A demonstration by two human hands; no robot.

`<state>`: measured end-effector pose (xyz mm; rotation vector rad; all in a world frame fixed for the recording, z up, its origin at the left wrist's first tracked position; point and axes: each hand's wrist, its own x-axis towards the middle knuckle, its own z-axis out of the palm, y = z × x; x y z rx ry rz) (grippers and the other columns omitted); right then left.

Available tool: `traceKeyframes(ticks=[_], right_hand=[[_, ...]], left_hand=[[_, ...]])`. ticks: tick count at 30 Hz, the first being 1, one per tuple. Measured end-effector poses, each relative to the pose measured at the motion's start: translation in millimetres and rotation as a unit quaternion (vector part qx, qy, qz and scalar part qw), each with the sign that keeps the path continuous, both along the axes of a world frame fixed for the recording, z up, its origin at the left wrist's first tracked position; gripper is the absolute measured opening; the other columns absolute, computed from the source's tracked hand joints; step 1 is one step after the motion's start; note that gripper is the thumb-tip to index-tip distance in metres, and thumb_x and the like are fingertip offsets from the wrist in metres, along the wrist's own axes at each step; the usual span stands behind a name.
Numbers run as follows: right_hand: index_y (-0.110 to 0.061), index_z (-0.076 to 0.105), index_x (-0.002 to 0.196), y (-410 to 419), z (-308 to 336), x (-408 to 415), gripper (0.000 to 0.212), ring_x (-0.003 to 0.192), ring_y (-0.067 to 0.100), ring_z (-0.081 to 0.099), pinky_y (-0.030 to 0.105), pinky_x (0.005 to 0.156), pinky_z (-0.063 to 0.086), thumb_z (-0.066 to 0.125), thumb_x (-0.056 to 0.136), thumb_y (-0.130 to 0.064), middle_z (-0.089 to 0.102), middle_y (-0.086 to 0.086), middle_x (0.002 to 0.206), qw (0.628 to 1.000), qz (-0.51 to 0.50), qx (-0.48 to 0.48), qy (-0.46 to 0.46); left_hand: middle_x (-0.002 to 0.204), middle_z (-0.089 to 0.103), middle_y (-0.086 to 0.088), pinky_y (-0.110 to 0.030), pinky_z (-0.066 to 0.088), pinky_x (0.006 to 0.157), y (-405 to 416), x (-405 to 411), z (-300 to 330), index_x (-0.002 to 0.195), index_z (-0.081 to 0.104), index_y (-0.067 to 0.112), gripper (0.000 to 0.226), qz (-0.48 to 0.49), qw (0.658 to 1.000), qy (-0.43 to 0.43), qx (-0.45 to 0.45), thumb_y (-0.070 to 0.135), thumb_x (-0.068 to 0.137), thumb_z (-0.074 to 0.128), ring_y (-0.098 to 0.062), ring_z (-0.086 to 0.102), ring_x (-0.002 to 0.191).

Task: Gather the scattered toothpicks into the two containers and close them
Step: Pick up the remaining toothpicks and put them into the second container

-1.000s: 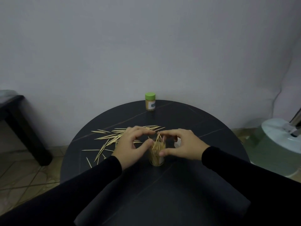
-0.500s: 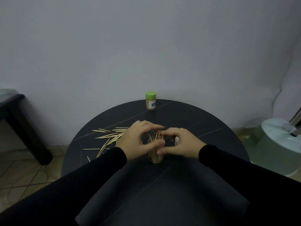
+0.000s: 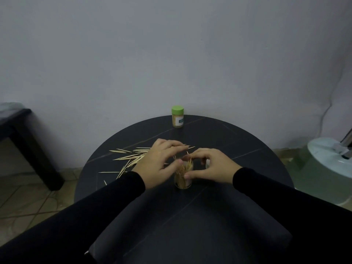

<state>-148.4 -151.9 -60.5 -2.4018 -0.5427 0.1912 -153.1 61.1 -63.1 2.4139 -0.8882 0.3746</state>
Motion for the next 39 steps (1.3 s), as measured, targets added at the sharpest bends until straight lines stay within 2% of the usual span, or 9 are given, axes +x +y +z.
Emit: traceKeyframes(ticks=[6, 11, 17, 20, 22, 24, 26, 31, 39], right_hand=[[-0.054, 0.057, 0.095, 1.7, 1.3, 0.9, 0.039, 0.094, 0.013, 0.055, 0.045, 0.094, 0.043, 0.062, 0.060, -0.072, 0.062, -0.016, 0.103, 1.000, 0.013, 0.011, -0.010], [-0.053, 0.057, 0.105, 0.9, -0.6, 3.0, 0.055, 0.095, 0.007, 0.052, 0.043, 0.095, 0.042, 0.063, 0.056, -0.077, 0.061, -0.018, 0.105, 1.000, 0.005, 0.008, -0.008], [-0.051, 0.057, 0.112, 0.8, -0.4, 3.8, 0.067, 0.096, 0.007, 0.051, 0.040, 0.093, 0.043, 0.060, 0.053, -0.081, 0.061, -0.017, 0.105, 1.000, 0.010, 0.001, -0.014], [-0.057, 0.052, 0.111, -2.6, 1.5, 9.8, 0.071, 0.116, 0.012, 0.046, 0.044, 0.103, 0.038, 0.060, 0.047, -0.087, 0.056, -0.020, 0.120, 0.999, 0.031, -0.024, 0.011], [-0.059, 0.049, 0.116, -9.6, 2.3, 14.6, 0.063, 0.123, 0.013, 0.043, 0.046, 0.108, 0.034, 0.064, 0.058, -0.078, 0.053, -0.023, 0.125, 0.998, 0.053, -0.038, 0.022], [-0.056, 0.048, 0.120, -16.1, 6.1, 18.8, 0.050, 0.118, 0.014, 0.047, 0.047, 0.109, 0.030, 0.066, 0.073, -0.049, 0.054, -0.020, 0.120, 0.998, 0.047, -0.039, 0.020], [-0.046, 0.051, 0.127, -16.0, 9.0, 22.6, 0.049, 0.111, 0.012, 0.050, 0.043, 0.111, 0.026, 0.060, 0.084, -0.023, 0.055, -0.016, 0.116, 0.996, 0.013, -0.084, -0.016], [-0.038, 0.054, 0.128, 5.6, 2.5, 42.5, 0.038, 0.119, 0.015, 0.047, 0.042, 0.103, 0.026, 0.049, 0.096, -0.018, 0.055, -0.009, 0.128, 0.940, -0.009, -0.307, -0.148], [-0.033, 0.061, 0.111, 22.8, 4.5, 80.2, 0.018, 0.112, 0.015, 0.047, 0.044, 0.102, 0.025, 0.052, 0.096, -0.036, 0.059, -0.008, 0.117, 0.909, 0.058, -0.372, -0.179]], left_hand=[[0.143, 0.044, 0.019, -0.032, 0.031, 0.098, -2.7, -0.4, 5.2, 0.142, 0.040, 0.033, 0.059, -0.030, 0.991, -0.023, 0.128, 0.056, 0.089, 0.029, -0.007, 0.031, 0.127], [0.137, 0.051, 0.015, -0.040, 0.037, 0.096, 12.8, 2.5, 0.9, 0.135, 0.051, 0.029, 0.064, 0.084, 0.991, -0.073, 0.079, 0.064, 0.089, 0.024, -0.011, 0.040, 0.124], [0.142, 0.046, 0.014, -0.034, 0.029, 0.093, 13.8, -7.5, -9.9, 0.136, 0.050, 0.031, 0.071, 0.023, 0.990, -0.074, 0.122, 0.070, 0.090, 0.013, -0.013, 0.038, 0.127], [0.141, 0.047, 0.015, -0.033, 0.032, 0.092, 17.9, -3.1, -10.9, 0.136, 0.050, 0.032, 0.063, 0.021, 0.990, -0.092, 0.100, 0.063, 0.094, 0.015, -0.013, 0.040, 0.123], [0.139, 0.048, 0.017, -0.037, 0.035, 0.097, 21.2, 3.0, -10.3, 0.136, 0.050, 0.032, 0.061, 0.050, 0.997, -0.048, 0.047, 0.060, 0.095, 0.014, -0.010, 0.040, 0.122], [0.134, 0.053, 0.015, -0.039, 0.037, 0.100, 22.6, 10.4, -10.8, 0.132, 0.053, 0.031, 0.052, 0.103, 0.994, -0.022, 0.010, 0.053, 0.098, 0.021, -0.007, 0.040, 0.121], [0.131, 0.054, 0.012, -0.037, 0.036, 0.102, 26.5, 20.2, -13.2, 0.130, 0.055, 0.032, 0.039, 0.156, 0.986, -0.002, 0.055, 0.046, 0.098, 0.036, -0.009, 0.040, 0.120], [0.128, 0.048, 0.013, -0.034, 0.034, 0.101, 39.3, 40.1, -11.8, 0.121, 0.058, 0.040, 0.033, 0.145, 0.955, 0.072, 0.250, 0.050, 0.090, 0.053, -0.011, 0.037, 0.119], [0.114, 0.056, 0.012, -0.031, 0.040, 0.093, 40.3, 65.5, -10.6, 0.098, 0.066, 0.036, 0.011, 0.174, 0.961, 0.120, 0.179, 0.039, 0.088, 0.062, -0.009, 0.042, 0.107]])
